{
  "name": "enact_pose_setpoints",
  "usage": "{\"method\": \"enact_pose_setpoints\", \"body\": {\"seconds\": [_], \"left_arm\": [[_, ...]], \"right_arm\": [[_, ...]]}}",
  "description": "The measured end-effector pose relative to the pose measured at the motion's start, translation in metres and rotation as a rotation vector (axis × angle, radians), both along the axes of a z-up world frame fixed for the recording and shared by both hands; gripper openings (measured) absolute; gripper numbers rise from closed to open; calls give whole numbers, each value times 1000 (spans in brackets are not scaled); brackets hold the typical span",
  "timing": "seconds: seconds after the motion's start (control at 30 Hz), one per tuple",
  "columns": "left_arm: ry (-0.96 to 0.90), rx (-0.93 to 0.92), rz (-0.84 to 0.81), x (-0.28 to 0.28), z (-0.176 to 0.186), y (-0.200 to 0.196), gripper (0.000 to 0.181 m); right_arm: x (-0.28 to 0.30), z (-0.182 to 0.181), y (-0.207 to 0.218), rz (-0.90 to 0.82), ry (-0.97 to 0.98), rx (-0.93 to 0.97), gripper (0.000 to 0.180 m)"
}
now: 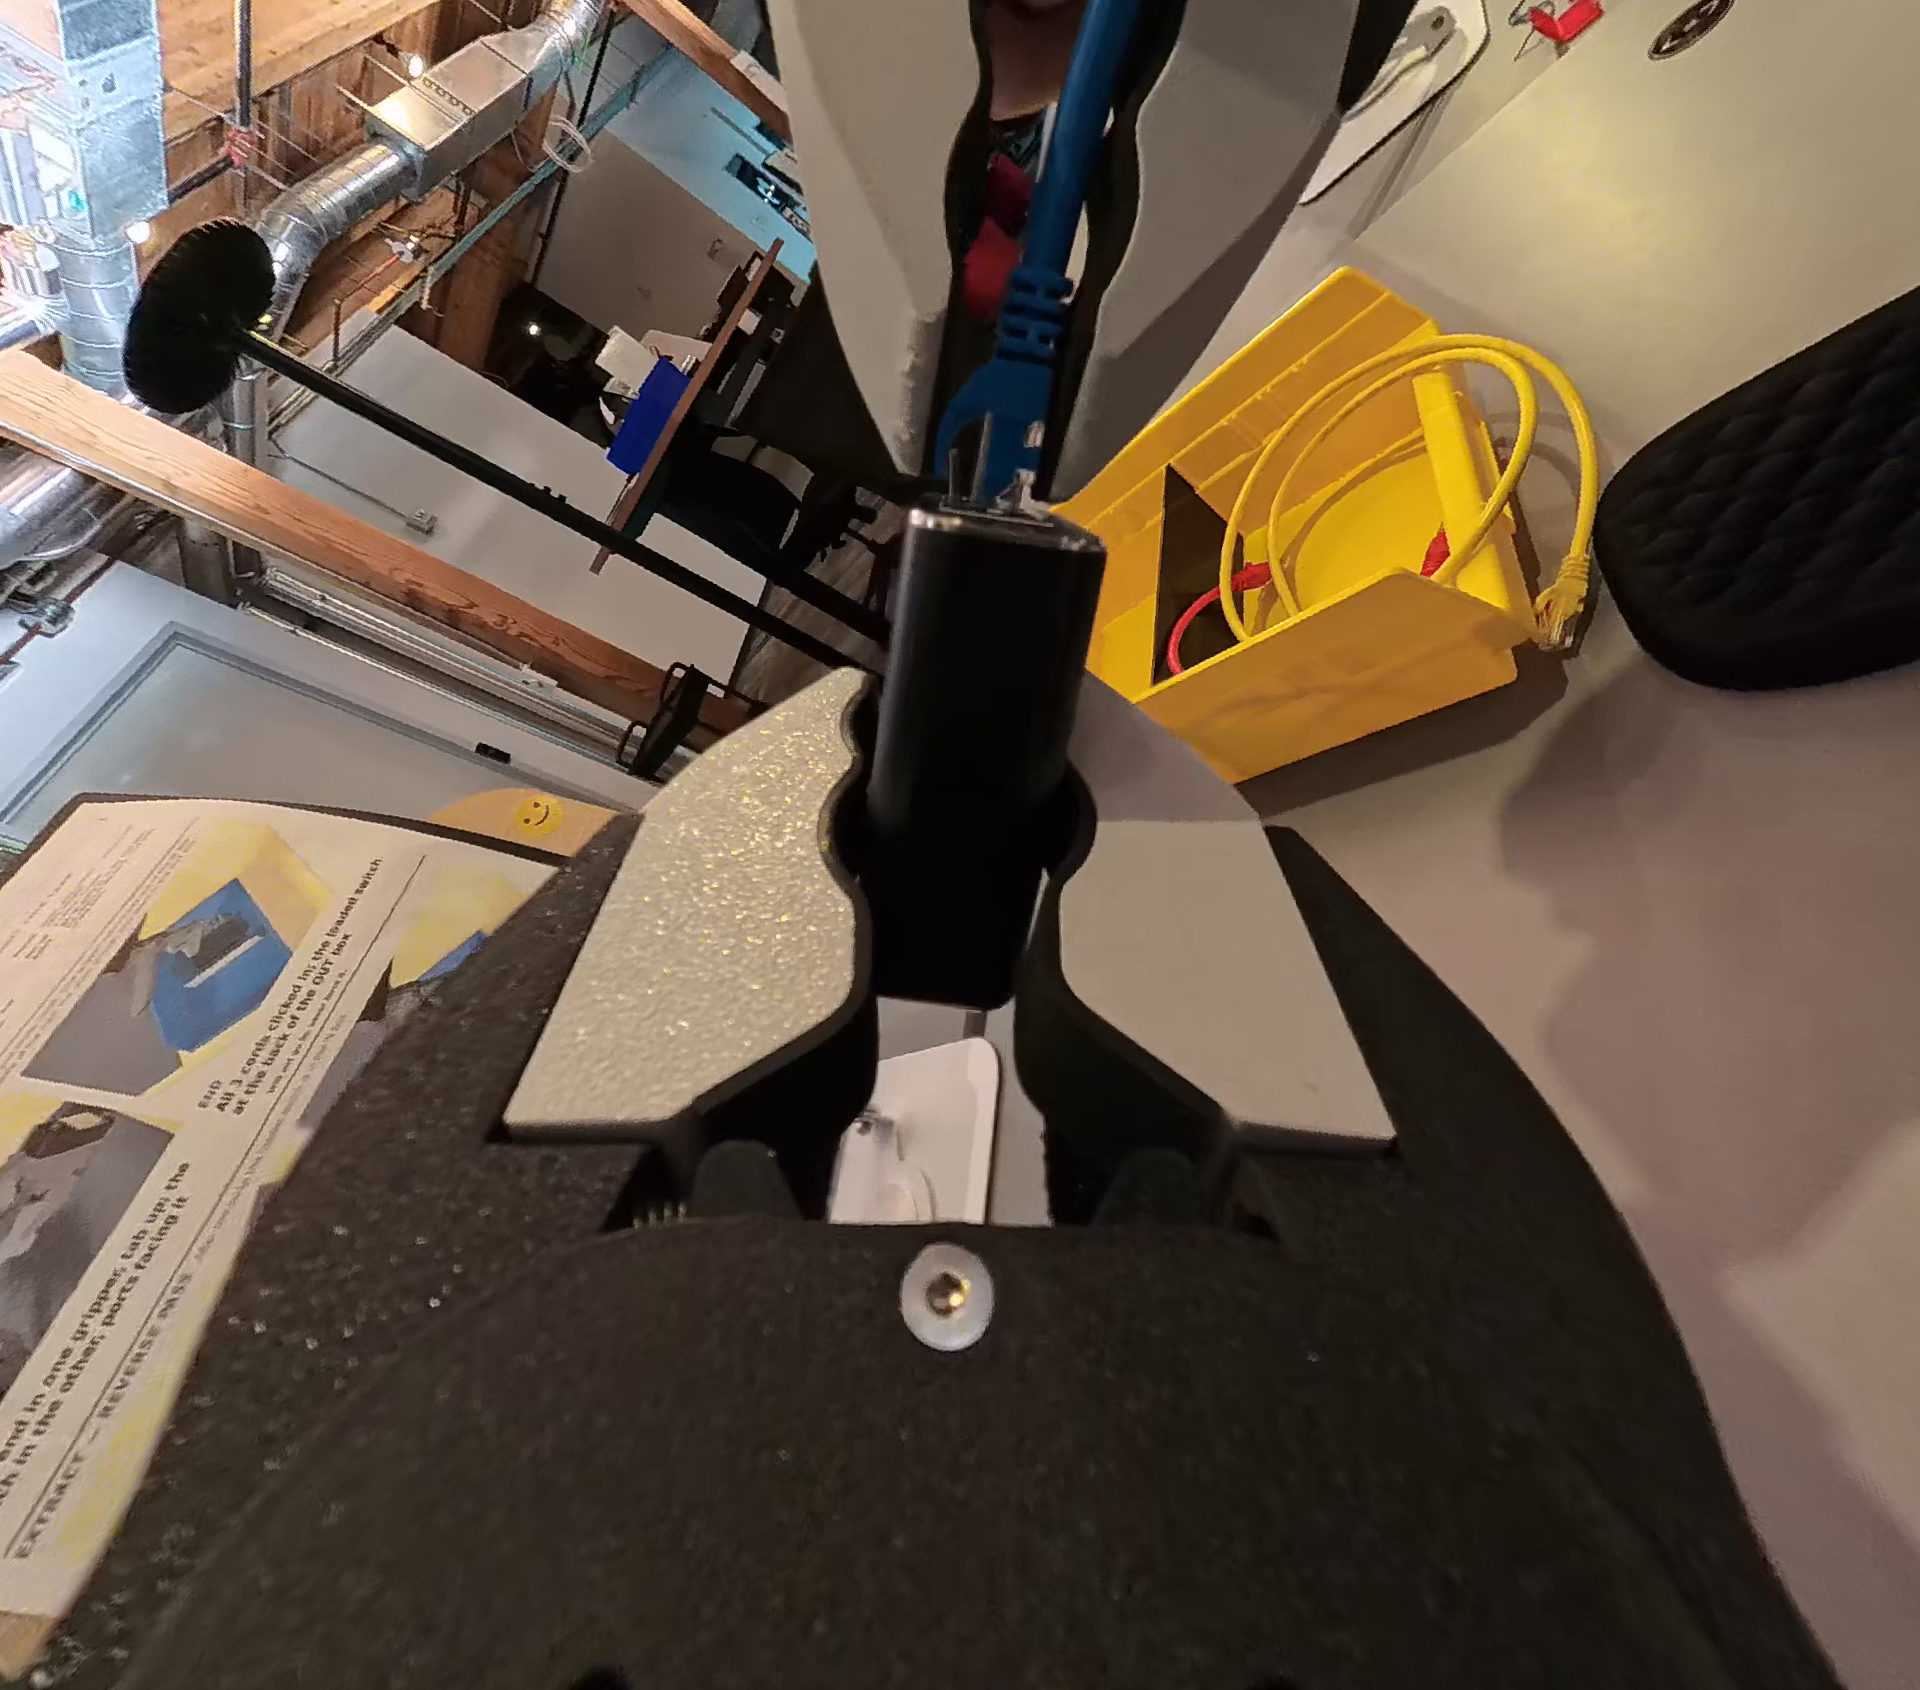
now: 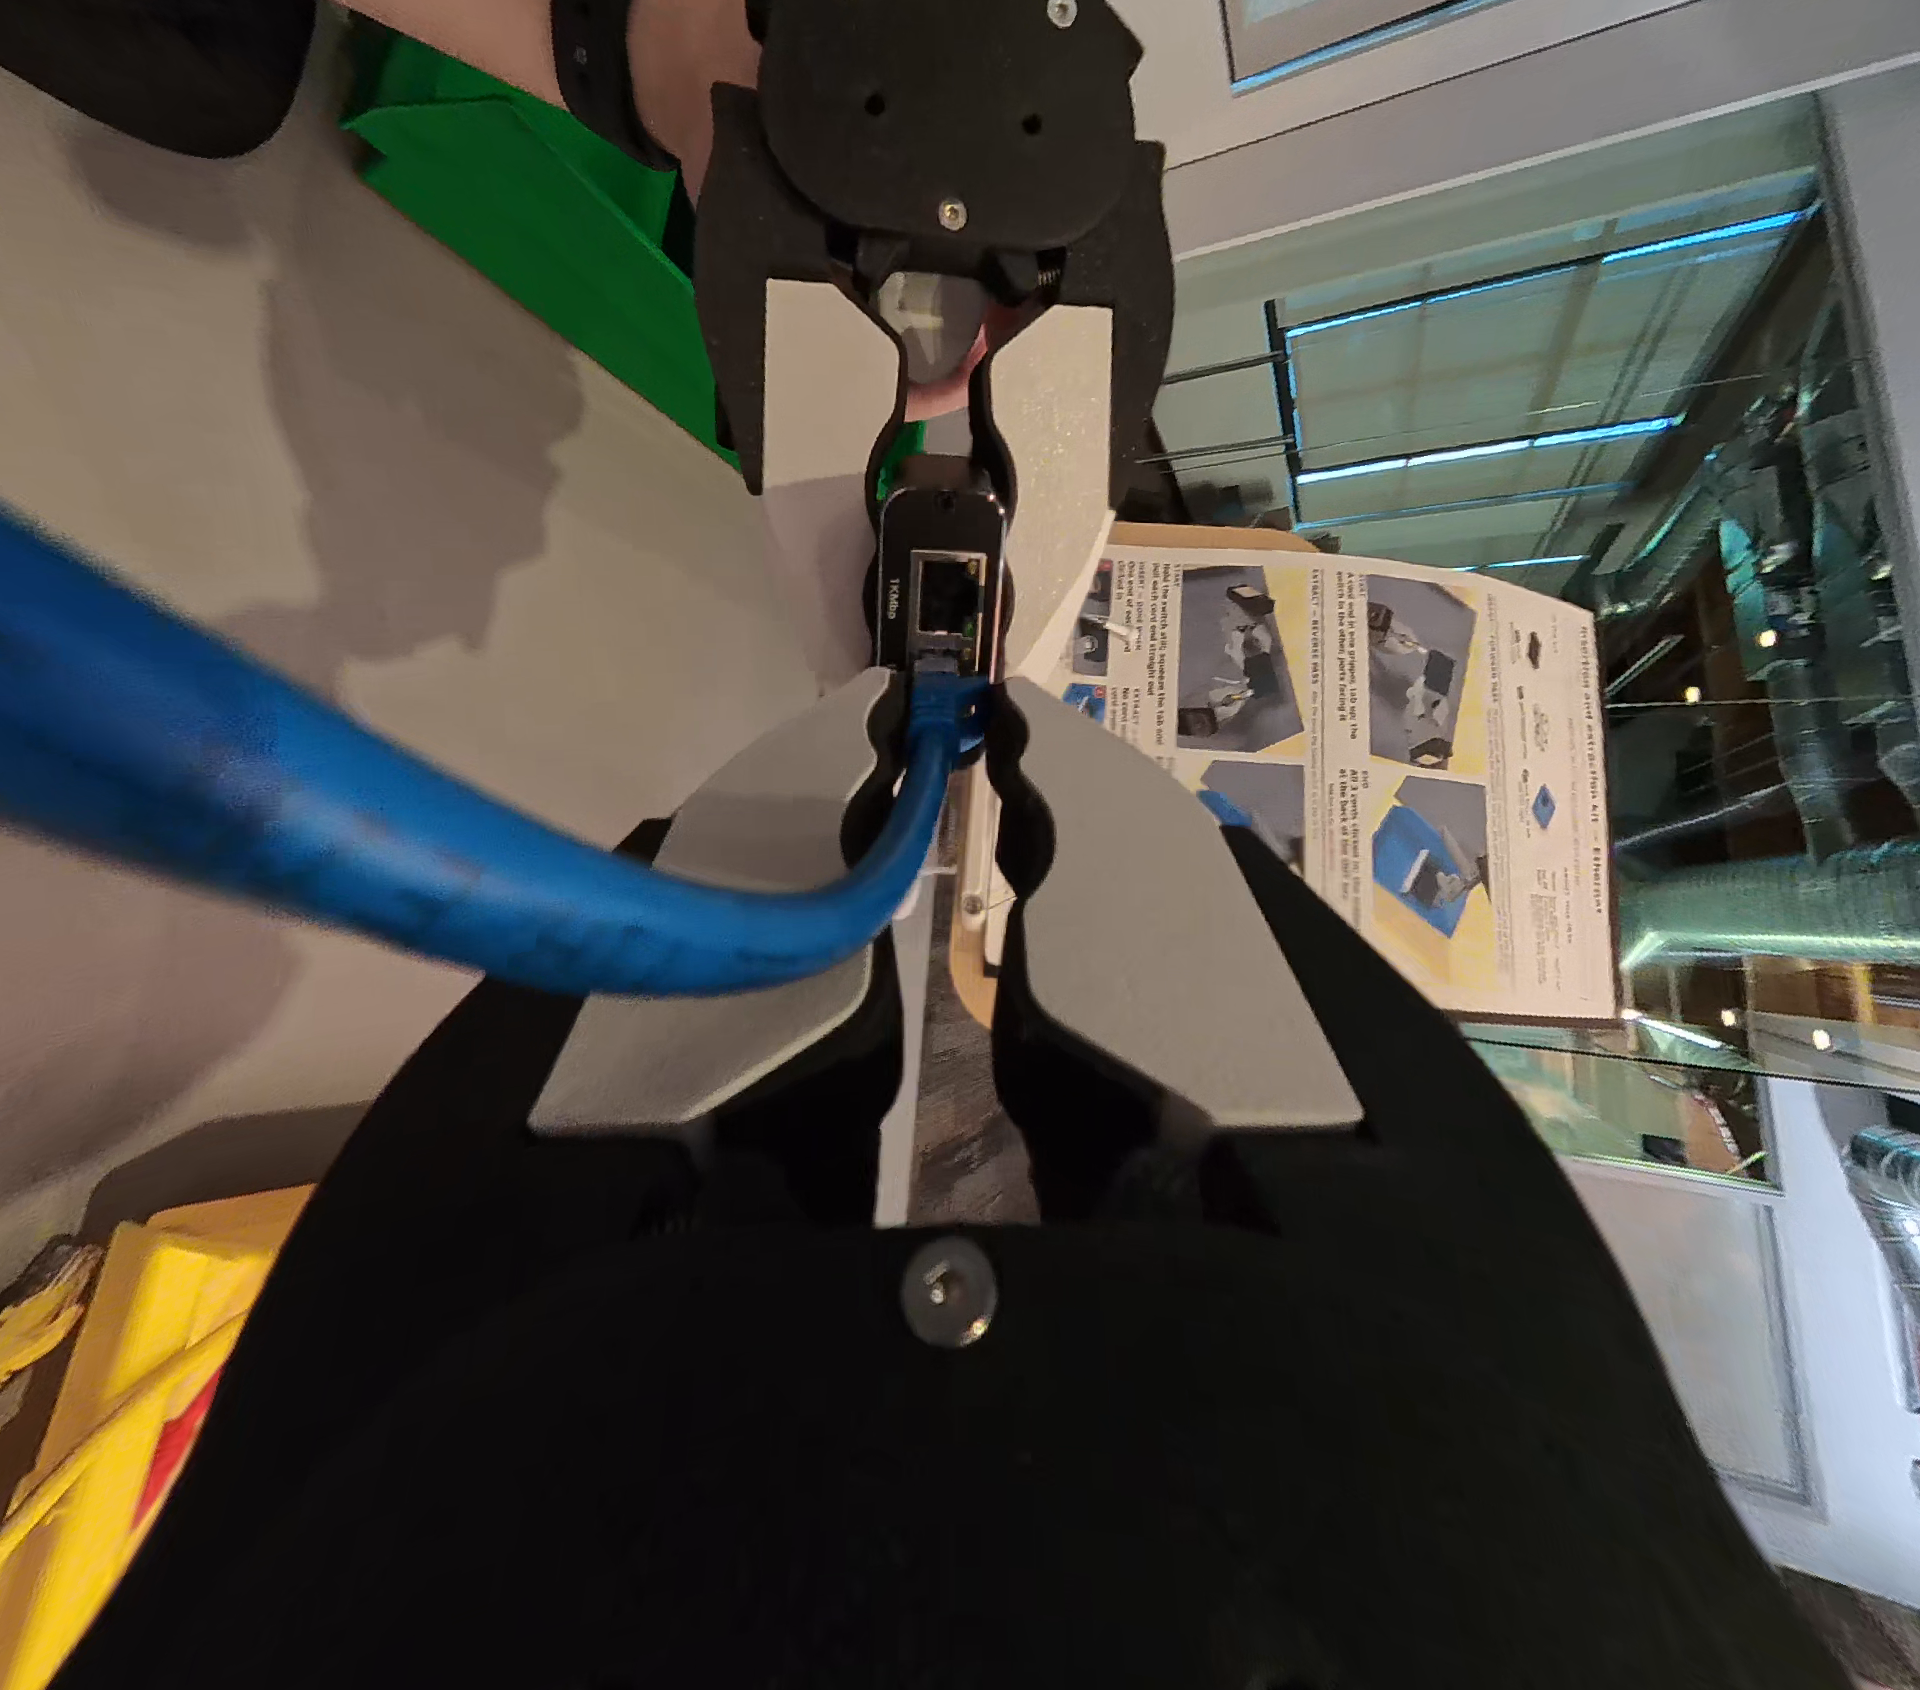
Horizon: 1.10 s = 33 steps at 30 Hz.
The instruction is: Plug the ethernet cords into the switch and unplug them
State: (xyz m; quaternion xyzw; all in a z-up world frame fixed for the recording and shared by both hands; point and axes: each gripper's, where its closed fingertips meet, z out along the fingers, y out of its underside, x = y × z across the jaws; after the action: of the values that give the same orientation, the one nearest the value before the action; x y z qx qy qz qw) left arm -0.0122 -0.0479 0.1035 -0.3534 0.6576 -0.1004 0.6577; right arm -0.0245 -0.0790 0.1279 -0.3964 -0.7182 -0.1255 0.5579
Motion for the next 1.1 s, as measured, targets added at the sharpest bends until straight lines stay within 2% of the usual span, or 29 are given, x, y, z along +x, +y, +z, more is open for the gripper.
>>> {"method": "enact_pose_setpoints", "body": {"seconds": [0.13, 0.23, 0.37, 0.57, 1.0, 1.1], "left_arm": [[70, -83, -3, 5, -12, 4, 27], [66, -54, -4, 8, -16, 7, 27], [85, -104, -6, 8, -21, 12, 27], [72, -122, -2, 6, -21, 17, 27], [121, -93, -5, 12, -37, 20, 27], [63, -46, 34, 7, -22, 21, 26]], "right_arm": [[7, -11, 6, -32, -46, -92, 15], [9, -15, 8, -26, -50, -200, 15], [11, -20, 13, -33, -83, -328, 16], [10, -20, 18, -30, -143, -414, 16], [16, -33, 18, -47, -275, -488, 17], [10, -19, 19, -16, -195, -380, 17]]}}
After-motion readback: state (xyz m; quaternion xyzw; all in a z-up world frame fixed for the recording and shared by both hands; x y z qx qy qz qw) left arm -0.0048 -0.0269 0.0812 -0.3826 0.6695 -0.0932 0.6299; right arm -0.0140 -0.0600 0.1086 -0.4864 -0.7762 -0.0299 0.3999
